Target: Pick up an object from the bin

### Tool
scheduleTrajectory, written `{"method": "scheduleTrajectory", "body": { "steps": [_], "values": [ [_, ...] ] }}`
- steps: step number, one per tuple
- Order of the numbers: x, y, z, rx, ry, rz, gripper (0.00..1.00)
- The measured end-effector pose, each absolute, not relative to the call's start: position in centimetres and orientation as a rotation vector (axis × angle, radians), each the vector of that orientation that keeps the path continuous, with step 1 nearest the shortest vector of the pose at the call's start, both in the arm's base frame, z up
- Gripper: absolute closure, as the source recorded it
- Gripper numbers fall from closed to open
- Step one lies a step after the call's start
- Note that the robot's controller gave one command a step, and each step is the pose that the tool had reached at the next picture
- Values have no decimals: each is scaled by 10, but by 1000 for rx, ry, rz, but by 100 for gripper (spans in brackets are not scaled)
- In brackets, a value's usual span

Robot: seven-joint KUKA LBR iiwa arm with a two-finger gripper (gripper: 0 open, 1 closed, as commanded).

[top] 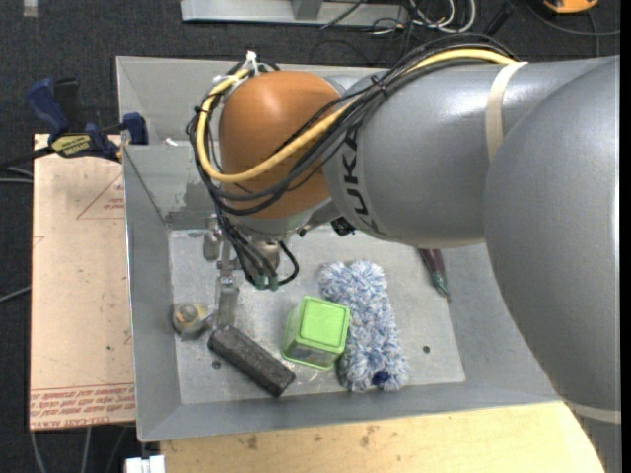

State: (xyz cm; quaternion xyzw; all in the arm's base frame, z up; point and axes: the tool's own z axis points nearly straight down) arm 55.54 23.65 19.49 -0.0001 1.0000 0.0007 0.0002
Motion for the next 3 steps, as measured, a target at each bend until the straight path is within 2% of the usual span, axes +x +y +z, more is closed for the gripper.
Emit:
{"method": "scheduleTrajectory", "body": {
  "steps": [1, 2, 3],
  "values": [
    [525, 210, 130, 97, 3137, 4, 0],
    [509, 201, 106, 289, 3134, -3, 0],
    [494, 206, 103, 389, 3117, 2, 0]
  ]
}}
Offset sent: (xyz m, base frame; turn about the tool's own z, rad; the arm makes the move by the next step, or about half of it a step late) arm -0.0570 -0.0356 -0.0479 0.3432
